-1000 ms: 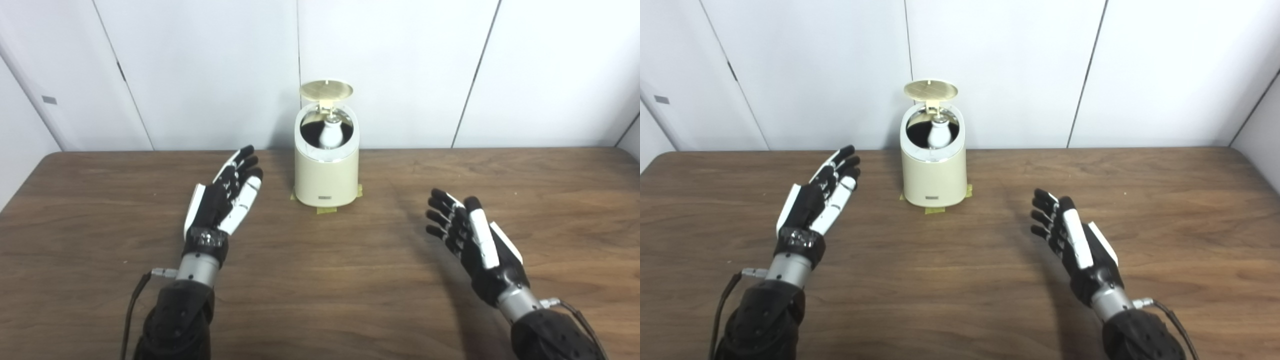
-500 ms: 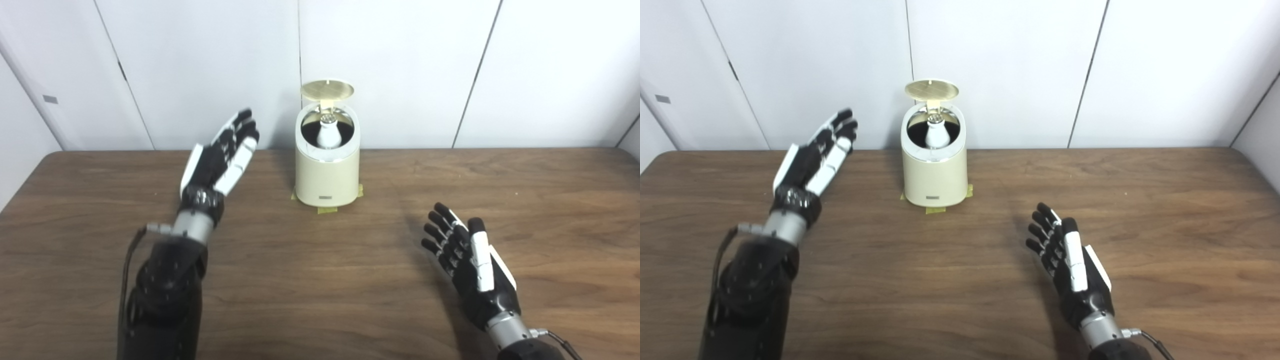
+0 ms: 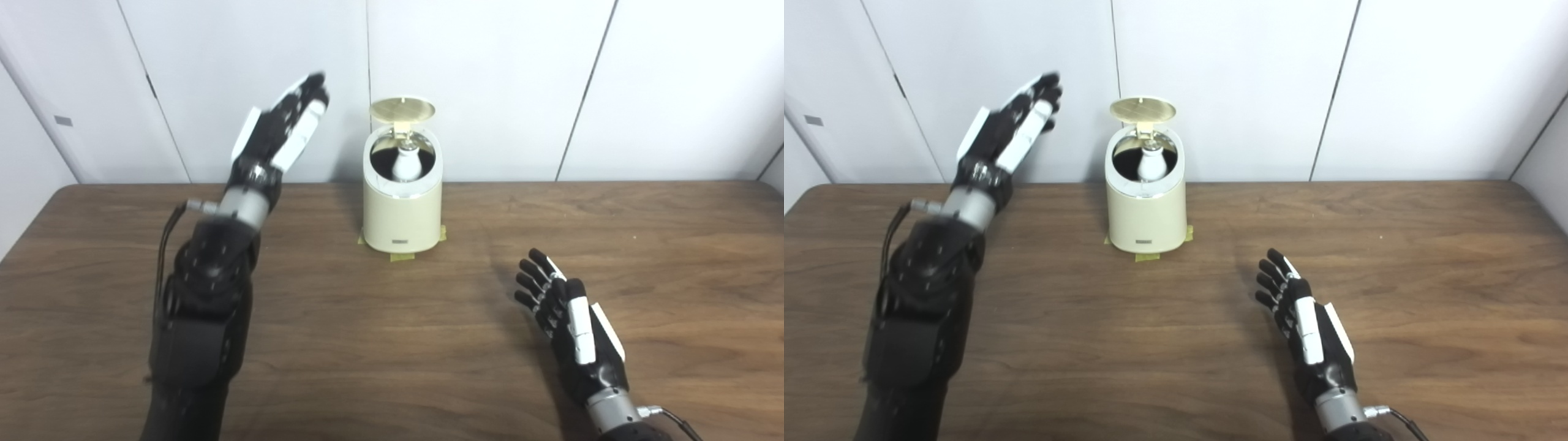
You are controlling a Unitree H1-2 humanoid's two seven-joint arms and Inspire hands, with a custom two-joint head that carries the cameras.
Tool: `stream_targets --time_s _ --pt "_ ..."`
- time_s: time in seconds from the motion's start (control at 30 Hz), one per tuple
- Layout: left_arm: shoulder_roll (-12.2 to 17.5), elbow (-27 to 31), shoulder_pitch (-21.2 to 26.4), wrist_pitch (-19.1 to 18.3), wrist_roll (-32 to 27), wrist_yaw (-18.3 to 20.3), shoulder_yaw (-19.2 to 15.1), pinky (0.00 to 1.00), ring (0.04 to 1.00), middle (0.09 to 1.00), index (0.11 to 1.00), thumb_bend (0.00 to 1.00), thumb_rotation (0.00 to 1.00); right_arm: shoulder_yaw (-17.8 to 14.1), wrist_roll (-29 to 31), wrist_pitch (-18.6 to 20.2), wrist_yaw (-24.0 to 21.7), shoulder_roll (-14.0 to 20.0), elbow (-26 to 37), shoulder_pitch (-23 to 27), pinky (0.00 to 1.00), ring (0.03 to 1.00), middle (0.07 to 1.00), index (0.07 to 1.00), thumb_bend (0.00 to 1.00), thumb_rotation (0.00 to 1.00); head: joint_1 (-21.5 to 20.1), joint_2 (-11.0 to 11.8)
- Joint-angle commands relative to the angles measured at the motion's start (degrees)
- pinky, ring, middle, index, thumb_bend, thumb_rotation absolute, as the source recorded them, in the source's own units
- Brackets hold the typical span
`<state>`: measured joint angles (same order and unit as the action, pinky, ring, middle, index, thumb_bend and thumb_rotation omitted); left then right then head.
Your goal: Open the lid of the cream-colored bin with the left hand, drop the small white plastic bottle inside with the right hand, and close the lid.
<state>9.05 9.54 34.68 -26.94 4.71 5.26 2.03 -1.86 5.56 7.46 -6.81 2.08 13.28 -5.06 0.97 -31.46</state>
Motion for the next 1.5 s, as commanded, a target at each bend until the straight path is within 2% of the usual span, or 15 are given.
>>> stream_targets --time_s 0.0,0.1,0.23,0.5,0.63,0.73,0.87,1.0,1.03,1.1,1.13,1.33,1.47 --pt "1.5 -1.0 4.5 0.3 2.4 0.5 1.5 0.87 0.903 0.901 0.933 0.44 0.77 0.0 0.2 -2.8 0.4 0.1 1.5 0.2 0.81 0.895 0.909 0.908 0.64 1.00 0.0 -0.1" --pt "2.7 -2.6 6.6 0.7 5.2 1.0 3.8 0.88 0.904 0.894 0.923 0.44 0.75 0.0 0.7 -2.1 0.0 0.3 2.0 0.2 0.78 0.876 0.893 0.893 0.64 1.00 0.1 -0.1" --pt "2.9 -5.0 9.3 1.4 6.5 1.8 5.1 0.90 0.926 0.902 0.915 0.41 0.72 -0.2 1.7 -1.7 -0.4 0.5 2.0 0.2 0.75 0.861 0.889 0.886 0.64 1.00 0.4 -0.1" --pt "2.9 -12.2 14.5 2.5 8.2 2.4 6.6 0.91 0.964 0.945 0.922 0.42 0.78 -0.1 2.2 -1.7 -0.5 1.1 1.9 0.3 0.73 0.849 0.886 0.885 0.63 1.00 0.6 0.2" --pt "3.6 -15.1 16.7 3.2 10.8 2.8 9.0 0.93 0.963 0.947 0.914 0.43 0.75 0.1 2.1 -1.8 -0.4 1.0 1.8 0.3 0.73 0.853 0.889 0.895 0.64 1.00 0.5 0.4" --pt "4.6 -16.2 18.0 4.4 14.2 3.5 11.9 0.86 0.903 0.897 0.903 0.44 0.73 0.2 2.4 -1.3 -0.2 0.6 1.8 0.3 0.70 0.837 0.877 0.891 0.64 1.00 0.3 0.5" --pt "5.8 -17.2 19.0 5.6 18.3 4.5 15.2 0.80 0.879 0.889 0.894 0.45 0.69 0.7 2.1 -0.8 -0.2 0.5 1.7 0.4 0.67 0.829 0.869 0.885 0.63 1.00 0.2 0.6" --pt "7.5 -18.5 20.2 7.3 23.3 6.2 19.3 0.76 0.850 0.871 0.878 0.46 0.74 0.9 2.2 -0.6 0.1 0.2 1.4 0.7 0.66 0.825 0.864 0.887 0.63 1.00 0.1 0.7" --pt "8.1 -18.6 20.4 7.7 24.5 7.1 20.3 0.76 0.856 0.867 0.873 0.46 0.81 0.9 2.2 -0.5 0.2 0.2 1.4 0.7 0.66 0.825 0.862 0.886 0.62 1.00 0.0 0.7" --pt "9.2 -18.6 21.1 7.8 26.6 9.6 22.5 0.76 0.862 0.865 0.871 0.47 0.86 0.8 2.3 -0.5 0.3 0.1 1.4 0.8 0.65 0.824 0.860 0.886 0.62 1.00 -0.2 0.8" --pt "9.4 -18.5 21.3 7.7 27.1 10.7 23.0 0.78 0.871 0.870 0.875 0.49 0.90 0.8 2.3 -0.4 0.3 0.0 1.3 0.9 0.65 0.821 0.857 0.886 0.62 1.00 -0.2 0.8" --pt "9.6 -18.1 21.2 9.4 29.4 13.3 24.1 0.81 0.874 0.876 0.877 0.54 0.99 0.7 3.0 -0.3 0.2 -0.1 1.2 1.0 0.65 0.816 0.852 0.887 0.62 1.00 -0.5 0.8" --pt "10.8 -16.9 21.0 9.9 33.0 16.0 26.0 0.86 0.911 0.891 0.885 0.57 1.00 0.5 3.3 0.3 0.5 -0.2 1.0 1.2 0.64 0.810 0.846 0.889 0.62 1.00 -0.6 0.8"
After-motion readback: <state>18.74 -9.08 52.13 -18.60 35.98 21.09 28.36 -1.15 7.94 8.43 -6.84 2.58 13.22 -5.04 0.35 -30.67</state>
